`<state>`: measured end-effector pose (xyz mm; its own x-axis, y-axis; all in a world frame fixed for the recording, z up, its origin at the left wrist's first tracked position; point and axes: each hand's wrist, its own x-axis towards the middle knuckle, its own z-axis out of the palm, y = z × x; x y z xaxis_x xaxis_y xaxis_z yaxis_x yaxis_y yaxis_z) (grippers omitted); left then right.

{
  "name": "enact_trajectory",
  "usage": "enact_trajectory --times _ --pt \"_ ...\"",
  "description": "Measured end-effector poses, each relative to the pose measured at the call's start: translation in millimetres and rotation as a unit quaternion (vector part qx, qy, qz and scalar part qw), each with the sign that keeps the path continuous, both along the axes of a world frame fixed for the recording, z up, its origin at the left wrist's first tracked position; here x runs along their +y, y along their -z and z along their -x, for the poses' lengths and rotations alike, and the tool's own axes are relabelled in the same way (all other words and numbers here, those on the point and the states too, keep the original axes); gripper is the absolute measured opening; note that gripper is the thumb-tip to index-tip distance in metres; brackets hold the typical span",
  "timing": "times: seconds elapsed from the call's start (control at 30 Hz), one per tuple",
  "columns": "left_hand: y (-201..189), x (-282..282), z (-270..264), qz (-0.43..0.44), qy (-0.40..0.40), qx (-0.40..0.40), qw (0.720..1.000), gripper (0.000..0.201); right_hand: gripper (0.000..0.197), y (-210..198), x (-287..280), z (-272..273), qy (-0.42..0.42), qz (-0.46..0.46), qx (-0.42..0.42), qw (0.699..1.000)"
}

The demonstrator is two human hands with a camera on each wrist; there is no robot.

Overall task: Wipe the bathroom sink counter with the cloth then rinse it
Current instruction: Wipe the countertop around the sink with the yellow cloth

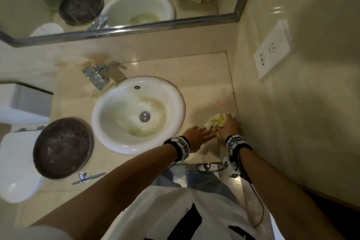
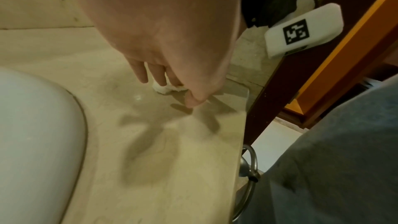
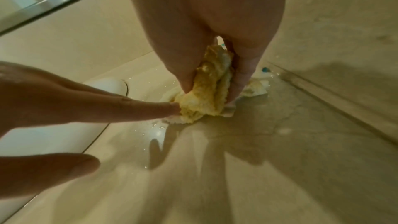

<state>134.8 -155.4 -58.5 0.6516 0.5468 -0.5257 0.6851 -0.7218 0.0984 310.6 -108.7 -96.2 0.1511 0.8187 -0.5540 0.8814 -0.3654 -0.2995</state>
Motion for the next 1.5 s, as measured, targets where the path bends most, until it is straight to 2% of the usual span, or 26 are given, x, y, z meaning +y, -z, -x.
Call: enact_trajectory --times 0.17,0.4,0.53,0.8,0.97,1.13,1.5 --pt "2 7 18 -0.007 -0.059 0.031 0.998 0.078 0.069 -1 23 30 -0.052 -0.010 0.011 0.999" --pt "-2 22 49 -0.042 -0.110 0.042 0.992 0.076 0.066 3 54 83 -0.075 -0.027 0.034 0.996" --pt "-3 36 54 -0.061 -0.090 0.039 0.993 0.071 0.058 2 66 100 -0.050 -0.030 0.024 0.998" --pt "3 62 51 -0.054 -0.048 0.019 0.997 0.039 0.055 8 79 109 -0.053 -0.039 0.001 0.998" --pt "7 75 57 -0.067 -0.099 0.010 0.993 0.045 0.046 6 104 118 -0.073 -0.050 -0.004 0.996" --pt "9 89 60 -0.077 -0.134 -0.006 0.988 0.056 0.048 9 132 126 -0.097 -0.056 -0.003 0.994" --pt "10 124 81 -0.075 -0.152 -0.007 0.986 0.059 0.049 10 167 143 -0.060 -0.074 -0.005 0.995"
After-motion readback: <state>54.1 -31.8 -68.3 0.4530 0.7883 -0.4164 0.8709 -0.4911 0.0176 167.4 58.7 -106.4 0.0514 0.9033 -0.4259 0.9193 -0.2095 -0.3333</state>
